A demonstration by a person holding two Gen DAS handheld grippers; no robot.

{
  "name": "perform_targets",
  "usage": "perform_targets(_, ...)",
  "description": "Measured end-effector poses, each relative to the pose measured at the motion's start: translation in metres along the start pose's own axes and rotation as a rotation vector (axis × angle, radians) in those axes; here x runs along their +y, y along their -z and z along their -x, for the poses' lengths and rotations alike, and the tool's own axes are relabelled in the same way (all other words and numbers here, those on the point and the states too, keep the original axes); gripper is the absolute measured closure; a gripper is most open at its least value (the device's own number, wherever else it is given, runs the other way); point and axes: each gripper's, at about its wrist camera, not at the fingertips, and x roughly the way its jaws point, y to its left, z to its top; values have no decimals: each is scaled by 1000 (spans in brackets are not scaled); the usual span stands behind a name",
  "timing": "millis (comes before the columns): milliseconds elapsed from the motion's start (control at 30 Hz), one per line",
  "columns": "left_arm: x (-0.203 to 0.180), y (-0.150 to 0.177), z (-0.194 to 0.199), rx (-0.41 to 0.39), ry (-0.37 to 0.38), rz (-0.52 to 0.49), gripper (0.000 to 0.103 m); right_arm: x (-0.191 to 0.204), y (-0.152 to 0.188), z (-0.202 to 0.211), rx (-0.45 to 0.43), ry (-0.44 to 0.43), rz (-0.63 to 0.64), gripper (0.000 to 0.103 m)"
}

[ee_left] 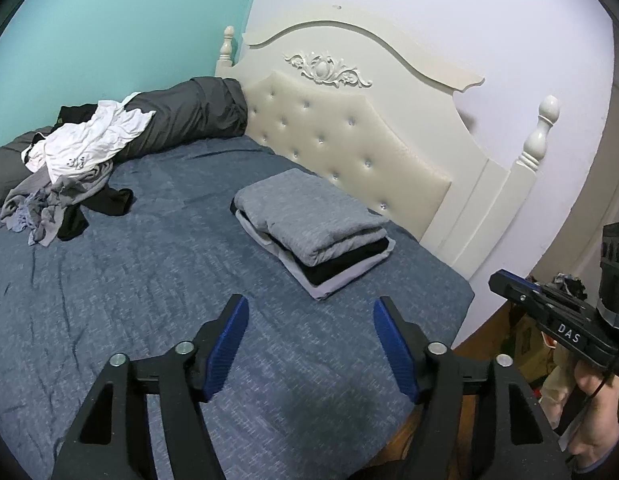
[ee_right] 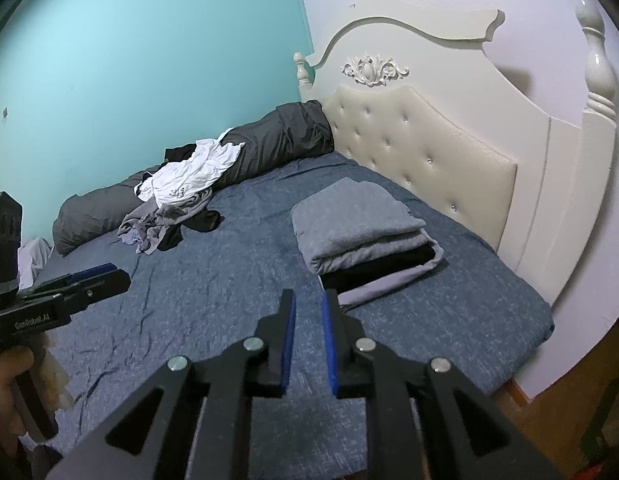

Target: Fold clothes

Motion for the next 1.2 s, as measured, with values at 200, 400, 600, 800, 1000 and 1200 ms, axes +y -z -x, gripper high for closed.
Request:
perform_targets(200,0,9,14,-4,-10,-22,32,7,12,11,-1,-8,-9,77)
perform_targets(400,-2,18,28,-13,-16,-42,27,11,23,23,-8,-6,-24,69)
perform_targets(600,-3,28,37,-14,-20,-61,25,18,30,33,-19,1,-28,60)
perform_targets(800,-1,35,49,-23,-27,-64,20,25,38,41,-20,11,-30,54)
perform_targets(1000,-5,41,57,-31,-33,-78,15,33,42,52,-39,30,-28,41)
perform_targets(1200,-9,47,63,-40,-39,-82,7,37,51,58,-47,65,-32,26)
